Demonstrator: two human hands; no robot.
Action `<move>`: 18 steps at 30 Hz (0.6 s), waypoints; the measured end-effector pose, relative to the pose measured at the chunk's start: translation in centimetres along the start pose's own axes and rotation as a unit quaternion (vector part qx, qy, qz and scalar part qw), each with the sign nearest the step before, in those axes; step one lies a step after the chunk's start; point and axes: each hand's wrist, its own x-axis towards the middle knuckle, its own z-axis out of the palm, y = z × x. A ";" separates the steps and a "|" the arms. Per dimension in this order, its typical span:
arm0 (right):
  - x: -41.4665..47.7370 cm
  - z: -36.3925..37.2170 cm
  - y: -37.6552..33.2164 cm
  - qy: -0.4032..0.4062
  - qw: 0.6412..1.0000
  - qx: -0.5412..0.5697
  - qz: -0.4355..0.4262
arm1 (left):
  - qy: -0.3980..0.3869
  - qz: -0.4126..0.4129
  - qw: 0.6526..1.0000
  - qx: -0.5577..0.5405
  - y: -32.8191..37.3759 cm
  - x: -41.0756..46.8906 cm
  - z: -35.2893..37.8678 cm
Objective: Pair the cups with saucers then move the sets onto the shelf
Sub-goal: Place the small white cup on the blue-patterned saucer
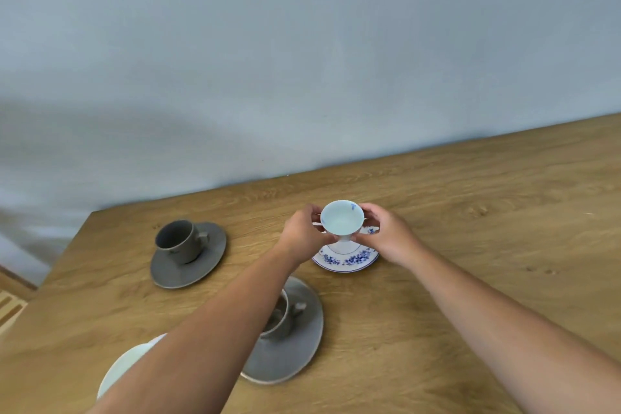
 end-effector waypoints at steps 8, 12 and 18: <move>0.5 0.1 1.9 0.000 0.999 -0.033 0.024 | -0.031 -0.007 0.999 0.029 -1.2 1.8 0.9; 0.5 0.5 2.0 0.004 0.999 -0.027 0.024 | -0.030 -0.007 0.999 0.024 -1.4 1.9 0.8; 0.1 0.1 2.0 0.003 0.998 -0.053 0.026 | -0.055 -0.003 0.997 0.046 -1.8 1.9 0.1</move>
